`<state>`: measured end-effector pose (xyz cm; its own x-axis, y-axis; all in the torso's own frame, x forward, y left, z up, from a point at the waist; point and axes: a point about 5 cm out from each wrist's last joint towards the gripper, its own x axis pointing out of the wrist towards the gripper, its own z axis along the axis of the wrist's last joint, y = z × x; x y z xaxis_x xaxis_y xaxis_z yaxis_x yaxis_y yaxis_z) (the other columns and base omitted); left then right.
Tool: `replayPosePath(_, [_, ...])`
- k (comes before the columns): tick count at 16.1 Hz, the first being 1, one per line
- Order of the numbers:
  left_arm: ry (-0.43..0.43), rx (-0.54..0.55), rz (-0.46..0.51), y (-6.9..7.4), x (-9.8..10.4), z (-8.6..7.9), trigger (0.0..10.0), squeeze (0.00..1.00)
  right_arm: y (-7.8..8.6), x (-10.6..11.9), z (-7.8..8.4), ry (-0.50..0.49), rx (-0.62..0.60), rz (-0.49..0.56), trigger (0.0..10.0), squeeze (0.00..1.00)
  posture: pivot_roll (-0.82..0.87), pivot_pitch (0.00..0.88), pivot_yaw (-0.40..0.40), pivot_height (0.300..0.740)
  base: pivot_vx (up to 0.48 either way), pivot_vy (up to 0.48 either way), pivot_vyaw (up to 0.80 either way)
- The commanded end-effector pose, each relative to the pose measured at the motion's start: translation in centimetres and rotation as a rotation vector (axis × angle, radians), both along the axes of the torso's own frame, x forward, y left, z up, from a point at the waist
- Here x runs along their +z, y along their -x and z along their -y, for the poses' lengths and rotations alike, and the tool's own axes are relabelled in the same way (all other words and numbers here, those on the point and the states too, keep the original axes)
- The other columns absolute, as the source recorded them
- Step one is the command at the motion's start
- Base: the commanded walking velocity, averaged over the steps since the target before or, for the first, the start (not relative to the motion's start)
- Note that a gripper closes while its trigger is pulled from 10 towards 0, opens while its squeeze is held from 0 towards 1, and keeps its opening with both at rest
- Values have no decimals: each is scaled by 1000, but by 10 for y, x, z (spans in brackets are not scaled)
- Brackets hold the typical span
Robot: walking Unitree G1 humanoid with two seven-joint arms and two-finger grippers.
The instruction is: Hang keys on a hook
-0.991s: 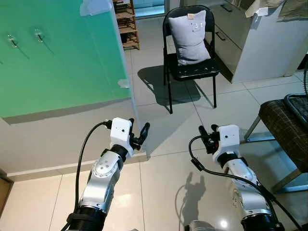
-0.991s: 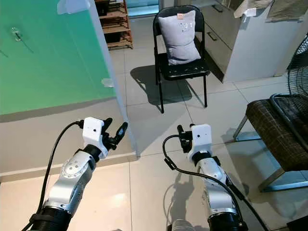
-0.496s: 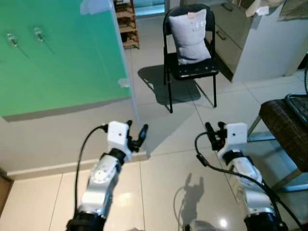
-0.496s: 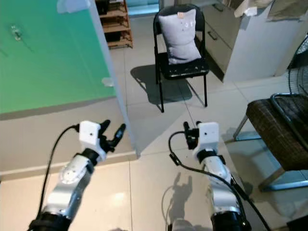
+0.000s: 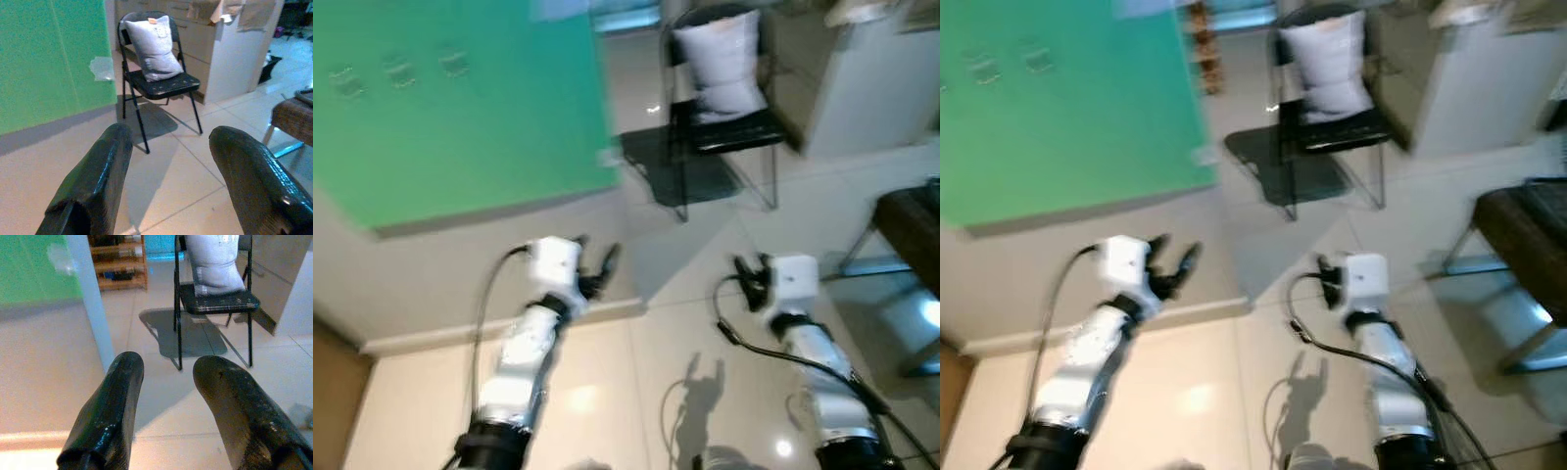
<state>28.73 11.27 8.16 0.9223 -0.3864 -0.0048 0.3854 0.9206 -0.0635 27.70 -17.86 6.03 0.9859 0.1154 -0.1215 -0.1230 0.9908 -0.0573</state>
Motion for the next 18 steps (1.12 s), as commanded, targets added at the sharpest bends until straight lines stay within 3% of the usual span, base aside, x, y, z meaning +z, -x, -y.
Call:
replayPosePath(1, [-21, 27, -7, -1, -1, -11, 10000, 0, -1, 2, -11, -11, 25, 7, 10000, 0, -265, 20, 115, 740, 0, 476, 800])
replayPosePath(4, [-27, 33, 4, 0, 0, -13, 10000, 0, -1, 1, -11, -37, 0, 4, 10000, 0, -260, 21, 118, 740, 0, 475, 242])
replayPosePath(7, [-74, 101, -11, 11, -8, -39, 10000, 0, 3, 1, -4, -41, -9, 20, 10000, 0, -254, 15, 125, 740, 0, 428, 0])
replayPosePath(9, [-85, 109, -28, 25, -14, -51, 10000, 0, 15, -4, 4, -37, -23, 14, 10000, 0, -242, 14, 122, 740, -251, 412, 0])
replayPosePath(11, [-94, 106, -33, 24, -15, -51, 10000, 0, 18, -11, 0, -34, -15, -16, 10000, 0, -236, 10, 122, 740, -332, 133, 0])
replayPosePath(18, [-81, 99, -40, 16, -9, -50, 10000, 0, 11, -7, -6, -42, 11, -2, 10000, 0, -220, 12, 115, 740, 0, 472, 0])
